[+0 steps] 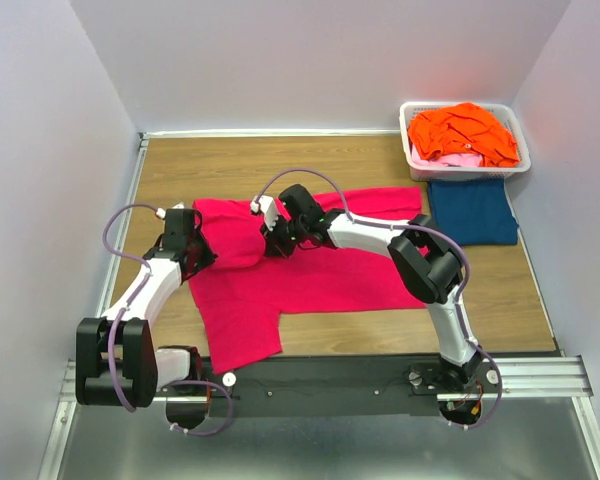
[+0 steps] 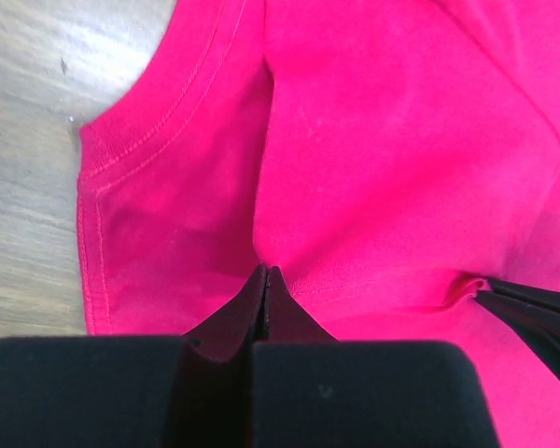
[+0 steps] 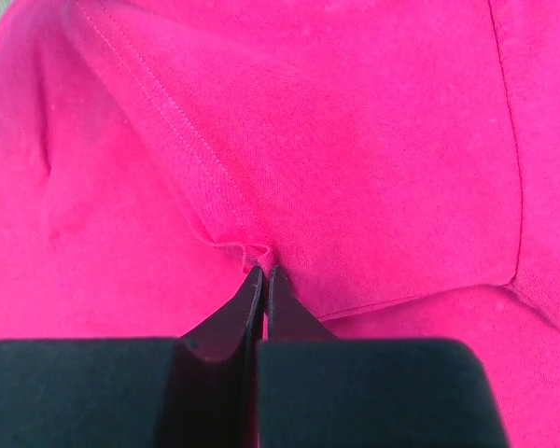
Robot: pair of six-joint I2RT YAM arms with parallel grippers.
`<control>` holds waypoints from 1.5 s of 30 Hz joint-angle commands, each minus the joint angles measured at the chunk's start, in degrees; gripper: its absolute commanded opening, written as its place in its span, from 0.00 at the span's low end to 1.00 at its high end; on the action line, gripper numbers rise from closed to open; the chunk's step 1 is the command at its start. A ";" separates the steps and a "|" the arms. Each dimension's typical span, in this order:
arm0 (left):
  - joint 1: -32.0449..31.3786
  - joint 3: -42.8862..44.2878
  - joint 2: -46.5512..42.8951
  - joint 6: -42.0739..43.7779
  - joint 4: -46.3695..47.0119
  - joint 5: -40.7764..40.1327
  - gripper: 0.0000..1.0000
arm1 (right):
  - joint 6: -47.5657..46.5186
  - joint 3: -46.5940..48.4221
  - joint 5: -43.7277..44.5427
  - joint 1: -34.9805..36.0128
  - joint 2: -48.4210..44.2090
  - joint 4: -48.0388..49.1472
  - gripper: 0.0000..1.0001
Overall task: Fold and stack the t-shirts
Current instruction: Fold the tshirt
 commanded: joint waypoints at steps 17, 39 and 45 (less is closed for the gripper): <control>-2.97 -4.34 -1.44 -5.42 1.98 -5.85 0.05 | -3.75 -0.50 -0.20 -0.68 0.80 -6.63 0.26; 1.60 18.24 20.86 0.03 17.27 -16.58 0.52 | 7.58 -3.75 13.95 -18.78 -10.19 -6.37 0.69; 1.78 26.42 34.05 1.43 16.48 -14.73 0.47 | 9.34 -4.01 16.68 -25.38 -9.67 -5.40 0.69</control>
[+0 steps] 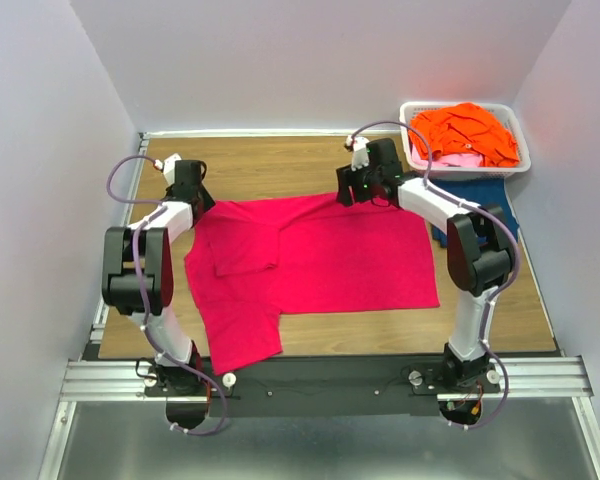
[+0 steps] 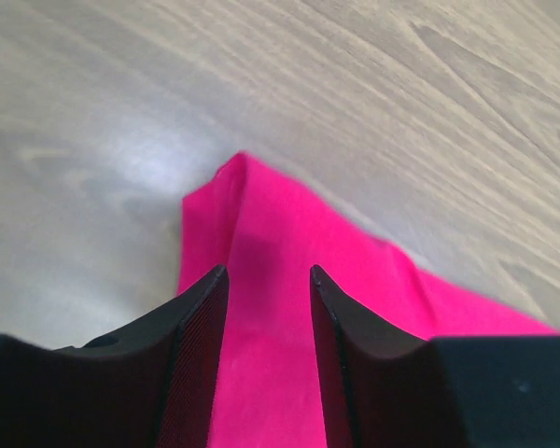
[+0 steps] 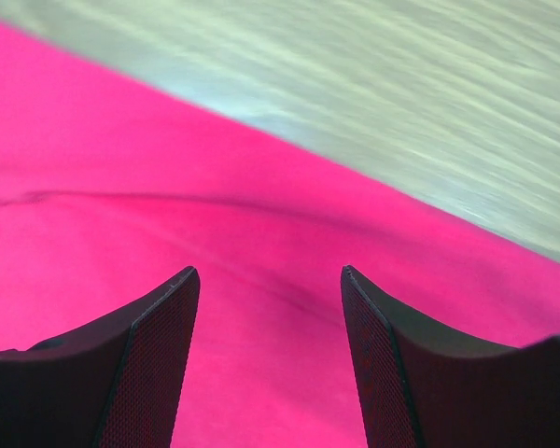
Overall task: Fold and stack the t-shirts
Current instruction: Fold the tshirt
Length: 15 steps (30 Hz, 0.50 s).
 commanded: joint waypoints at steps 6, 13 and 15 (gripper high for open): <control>0.31 6.84 12.07 2.53 -2.55 -0.92 0.14 | 5.51 -0.72 6.90 -4.52 1.40 1.73 0.69; 3.21 7.62 9.09 8.41 -6.60 -10.58 0.01 | 9.72 0.08 10.50 -7.60 2.54 2.00 0.69; 3.56 7.98 9.09 9.38 -7.21 -12.16 0.01 | 10.78 -0.01 11.30 -8.21 2.90 1.91 0.68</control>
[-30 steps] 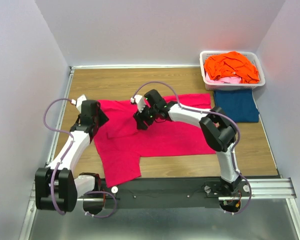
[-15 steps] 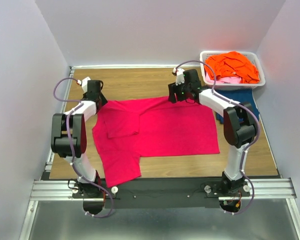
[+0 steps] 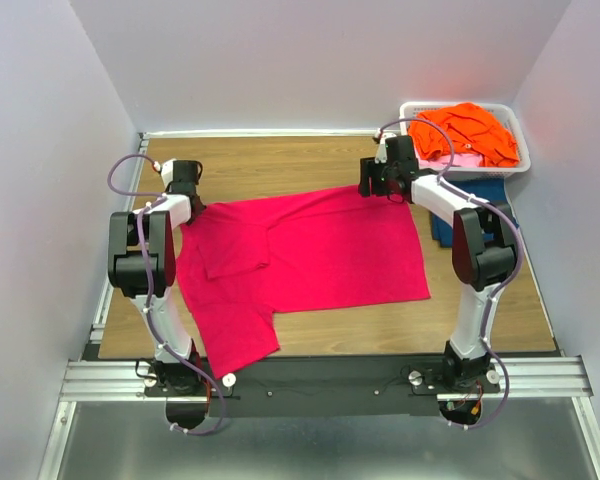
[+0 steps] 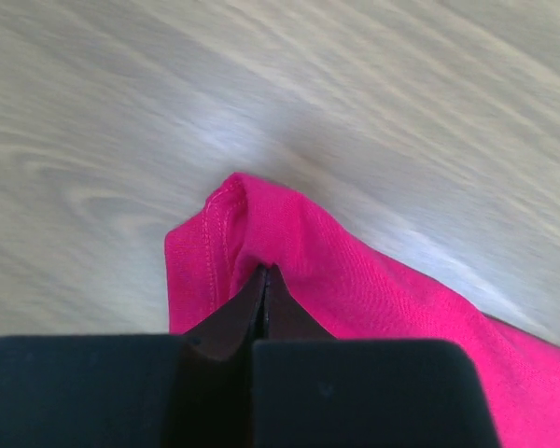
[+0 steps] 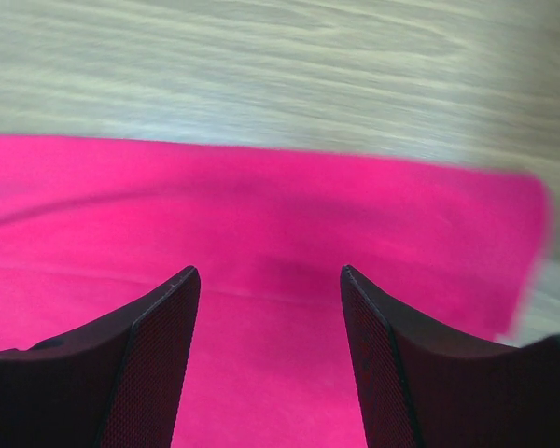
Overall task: Fold and stack the t-shirts
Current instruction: Fold the tshirt
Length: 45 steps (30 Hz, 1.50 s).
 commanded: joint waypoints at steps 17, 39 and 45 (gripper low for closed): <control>1.25 0.85 -1.65 6.03 -2.97 -8.33 0.01 | 20.99 -8.40 8.48 -9.04 -0.57 7.36 0.47; 0.99 0.85 -1.30 6.21 -2.71 -8.06 0.01 | 25.22 -7.35 9.45 -9.04 4.00 11.49 0.34; 0.90 0.94 -1.21 6.30 -2.80 -8.15 0.01 | 25.31 -7.53 9.54 -9.04 4.00 11.49 0.26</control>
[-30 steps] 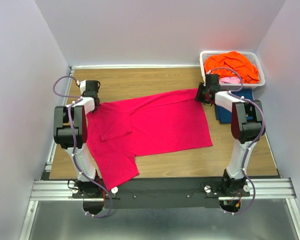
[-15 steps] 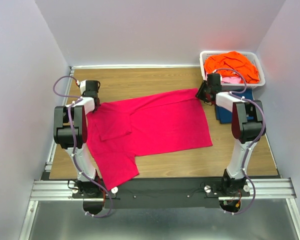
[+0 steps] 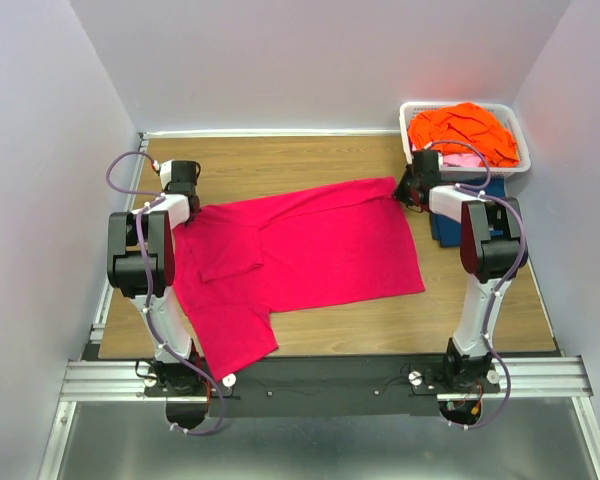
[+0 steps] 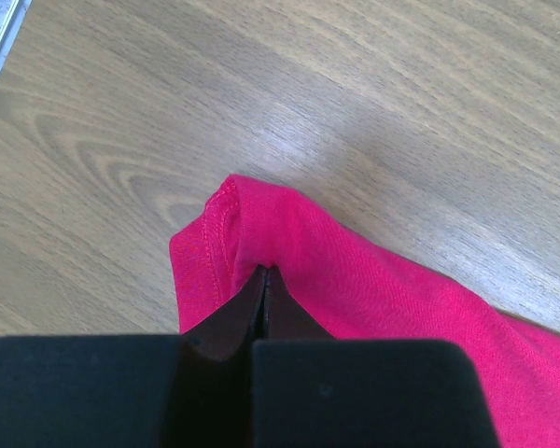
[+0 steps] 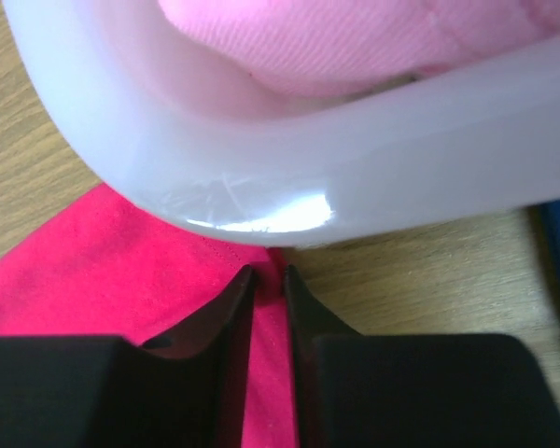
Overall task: Fold and stack the t-shirts
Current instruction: Fold the tshirt
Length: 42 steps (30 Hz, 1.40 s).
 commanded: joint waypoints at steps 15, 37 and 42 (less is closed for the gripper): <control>0.02 1.25 -0.66 1.36 -1.40 -4.47 0.01 | -5.91 -1.97 5.71 0.05 -5.34 0.26 0.01; -2.43 1.69 -0.30 3.82 -1.23 -7.55 0.32 | -12.15 3.13 3.44 -0.57 -0.94 -5.98 0.17; -2.52 1.51 -5.65 3.65 -2.36 -7.89 0.52 | -13.30 3.05 0.27 -0.39 -4.54 -7.39 0.38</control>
